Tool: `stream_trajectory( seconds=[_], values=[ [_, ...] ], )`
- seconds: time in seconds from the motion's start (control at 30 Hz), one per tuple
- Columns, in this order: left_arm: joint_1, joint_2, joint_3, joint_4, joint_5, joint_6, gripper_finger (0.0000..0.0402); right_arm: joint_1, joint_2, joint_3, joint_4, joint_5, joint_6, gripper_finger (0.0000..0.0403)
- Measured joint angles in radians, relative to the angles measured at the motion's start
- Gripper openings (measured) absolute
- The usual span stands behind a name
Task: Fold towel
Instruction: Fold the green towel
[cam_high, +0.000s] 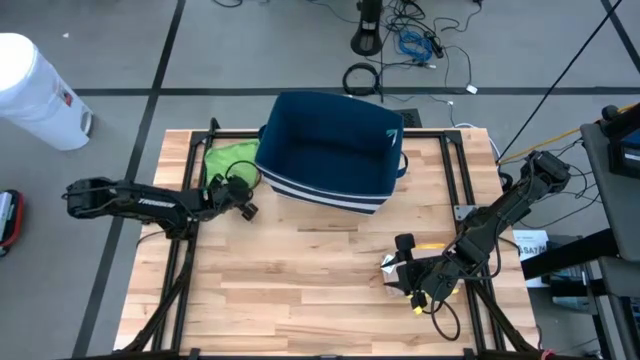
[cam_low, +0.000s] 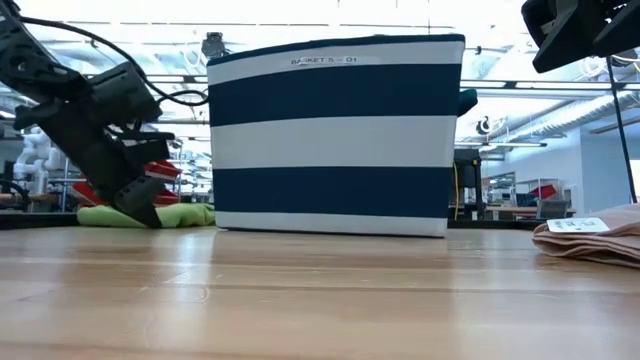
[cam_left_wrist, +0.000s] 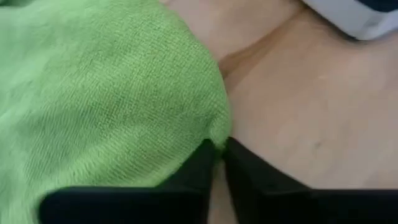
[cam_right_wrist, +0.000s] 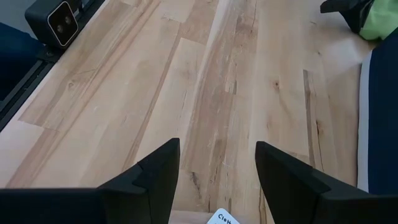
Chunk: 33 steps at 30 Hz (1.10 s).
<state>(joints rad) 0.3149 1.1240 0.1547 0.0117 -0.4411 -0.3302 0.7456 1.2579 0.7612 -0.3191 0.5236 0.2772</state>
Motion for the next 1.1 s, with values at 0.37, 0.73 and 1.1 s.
stream_trajectory(
  seconds=[0.37,0.73,1.1],
  values=[
    [-0.195,-0.003,0.006,-0.021,0.264,-0.249,0.0004,0.000,0.000,0.000,-0.001,0.000,0.000,0.0196],
    [-0.512,0.005,0.062,-0.008,0.457,-0.482,0.0003,-0.047,0.000,0.000,0.000,0.004,-0.044,0.0196],
    [-0.676,0.004,0.107,0.399,0.433,-0.383,0.0020,-0.079,0.000,0.000,0.004,0.001,-0.054,0.0196]
  ],
)
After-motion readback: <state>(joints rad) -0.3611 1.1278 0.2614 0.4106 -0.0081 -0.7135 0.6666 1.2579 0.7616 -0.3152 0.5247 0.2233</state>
